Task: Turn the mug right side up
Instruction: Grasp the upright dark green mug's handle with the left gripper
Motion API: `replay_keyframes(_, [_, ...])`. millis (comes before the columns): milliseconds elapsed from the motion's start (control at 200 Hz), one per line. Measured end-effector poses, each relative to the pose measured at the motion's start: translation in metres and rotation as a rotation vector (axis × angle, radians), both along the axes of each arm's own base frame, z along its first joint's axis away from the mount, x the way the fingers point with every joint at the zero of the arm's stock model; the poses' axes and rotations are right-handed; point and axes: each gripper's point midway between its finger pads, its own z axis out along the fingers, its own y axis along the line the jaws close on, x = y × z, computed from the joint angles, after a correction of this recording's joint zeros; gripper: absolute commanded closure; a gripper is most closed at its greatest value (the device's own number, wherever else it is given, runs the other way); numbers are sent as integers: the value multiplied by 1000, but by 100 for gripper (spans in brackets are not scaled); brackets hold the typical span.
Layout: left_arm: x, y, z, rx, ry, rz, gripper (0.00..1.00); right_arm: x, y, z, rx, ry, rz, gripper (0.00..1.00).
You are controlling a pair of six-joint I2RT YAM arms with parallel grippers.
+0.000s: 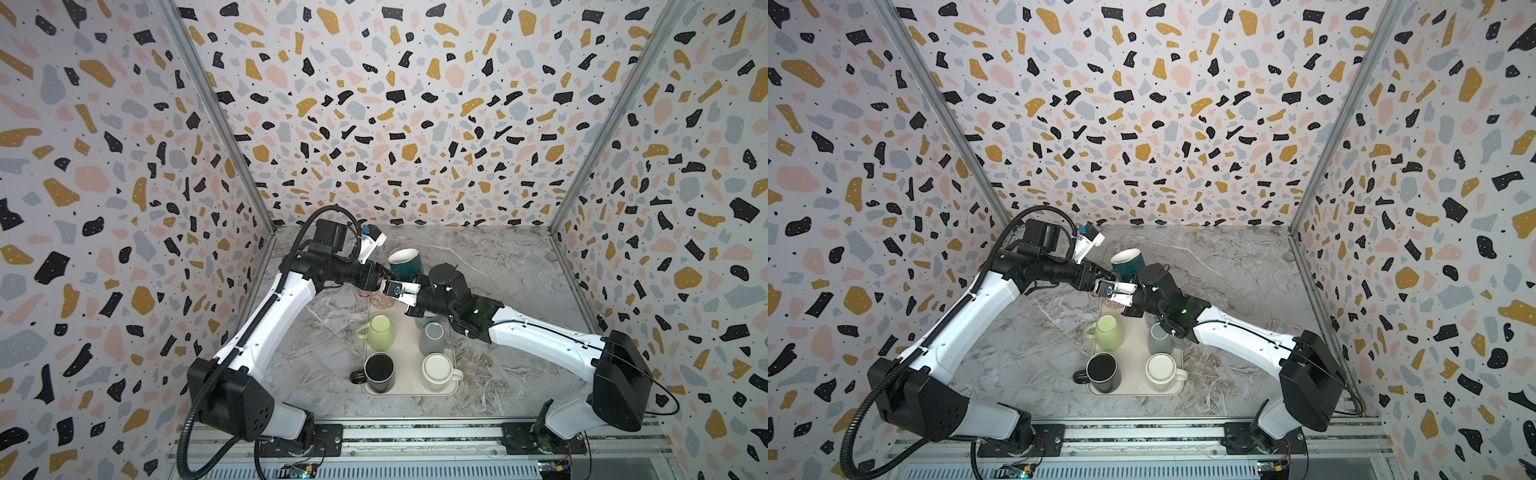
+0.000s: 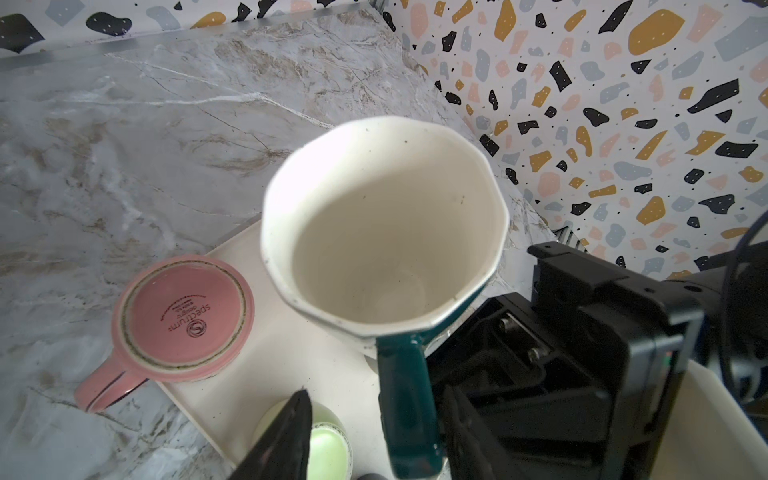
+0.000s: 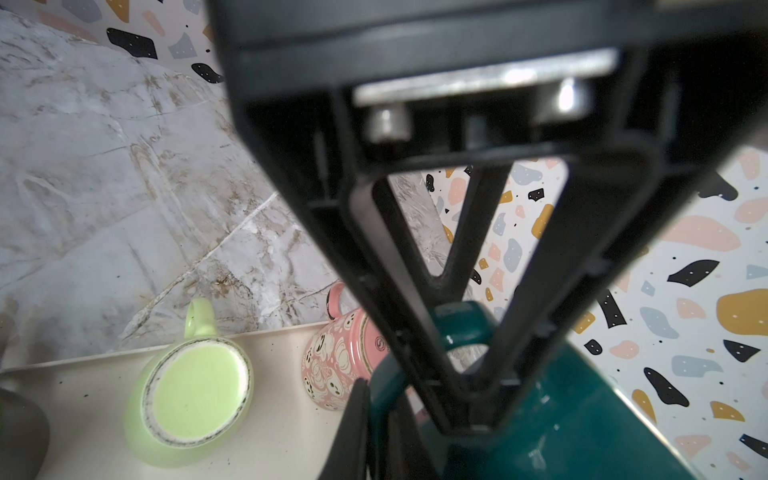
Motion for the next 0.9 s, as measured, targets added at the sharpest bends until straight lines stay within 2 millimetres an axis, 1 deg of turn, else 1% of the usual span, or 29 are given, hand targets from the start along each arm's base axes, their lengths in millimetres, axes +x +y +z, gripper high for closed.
replay_keyframes(325, [0, -2, -5, 2, 16, -6, 59, -3, 2, 0, -7, -10, 11, 100])
replay_keyframes(776, [-2, -2, -7, 11, 23, -11, 59, -4, 3, -1, -32, -46, 9, 100])
replay_keyframes(901, [-3, -1, -8, 14, 31, -11, 60, -4, 3, -2, -44, -59, 7, 100])
